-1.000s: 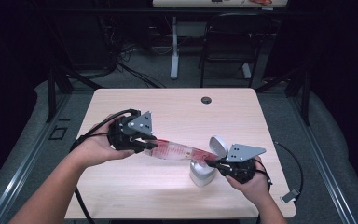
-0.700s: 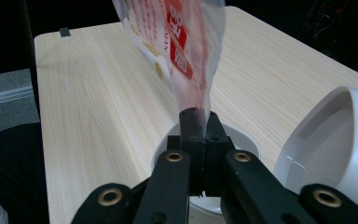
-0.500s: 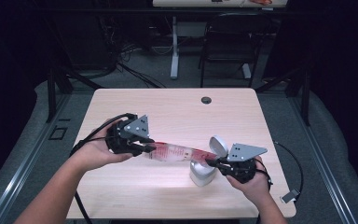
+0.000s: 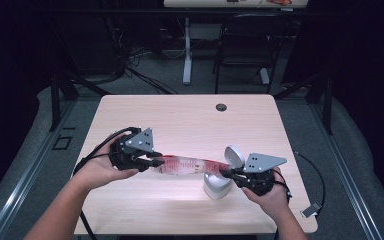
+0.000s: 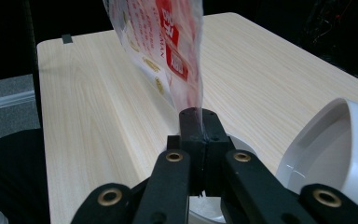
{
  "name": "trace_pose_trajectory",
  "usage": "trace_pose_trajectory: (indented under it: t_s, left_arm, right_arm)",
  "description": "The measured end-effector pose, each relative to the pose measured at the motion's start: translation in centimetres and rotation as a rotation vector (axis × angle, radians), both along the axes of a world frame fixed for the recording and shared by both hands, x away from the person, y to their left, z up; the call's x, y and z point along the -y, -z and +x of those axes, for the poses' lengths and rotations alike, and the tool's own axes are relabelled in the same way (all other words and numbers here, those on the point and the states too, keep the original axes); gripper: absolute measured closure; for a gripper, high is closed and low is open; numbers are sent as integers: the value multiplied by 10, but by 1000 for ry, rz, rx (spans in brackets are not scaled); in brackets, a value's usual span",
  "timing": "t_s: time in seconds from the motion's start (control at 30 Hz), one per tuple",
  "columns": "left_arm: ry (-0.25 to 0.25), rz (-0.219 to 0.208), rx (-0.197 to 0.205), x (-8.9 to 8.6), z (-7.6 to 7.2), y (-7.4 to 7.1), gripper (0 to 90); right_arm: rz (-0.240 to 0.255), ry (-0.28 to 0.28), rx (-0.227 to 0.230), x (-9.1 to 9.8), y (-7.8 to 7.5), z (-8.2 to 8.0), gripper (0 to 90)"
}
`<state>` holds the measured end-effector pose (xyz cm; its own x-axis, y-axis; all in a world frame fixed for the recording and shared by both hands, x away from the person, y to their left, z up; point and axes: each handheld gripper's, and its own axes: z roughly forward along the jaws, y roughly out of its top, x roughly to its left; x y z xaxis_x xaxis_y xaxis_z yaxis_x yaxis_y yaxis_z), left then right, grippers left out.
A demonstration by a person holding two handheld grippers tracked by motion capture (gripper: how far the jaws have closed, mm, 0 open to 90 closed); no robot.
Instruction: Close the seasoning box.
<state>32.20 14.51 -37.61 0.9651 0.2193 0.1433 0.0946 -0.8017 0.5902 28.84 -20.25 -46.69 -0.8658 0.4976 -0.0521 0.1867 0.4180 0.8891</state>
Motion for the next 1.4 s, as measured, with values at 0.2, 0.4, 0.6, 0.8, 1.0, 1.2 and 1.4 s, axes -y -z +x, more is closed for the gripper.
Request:
trace_pose_trajectory:
  t_s: [0.2,0.4,0.6,0.8,1.0,1.2,1.4]
  left_arm:
    - [-10,-29,-15,-4,-1,7,769]
    - [-24,-57,-15,-8,-4,14,769]
    - [-32,-85,-15,-14,-6,21,768]
    - [-42,-125,-19,-19,-7,29,767]
    - [-55,-149,-28,-24,-7,36,767]
    - [-67,-152,-43,-27,-7,43,766]
    - [-71,-152,-46,-29,-7,46,765]
  right_arm:
    - [5,-1,-1,1,-1,0,900]
    - [9,-7,3,0,-2,0,900]
    - [6,-7,10,-1,-5,0,900]
    - [5,-11,15,-2,-8,2,900]
    - [16,-19,18,-4,-13,4,900]
    - [23,-29,14,-6,-14,6,900]
    - [33,-40,15,-7,-19,7,900]
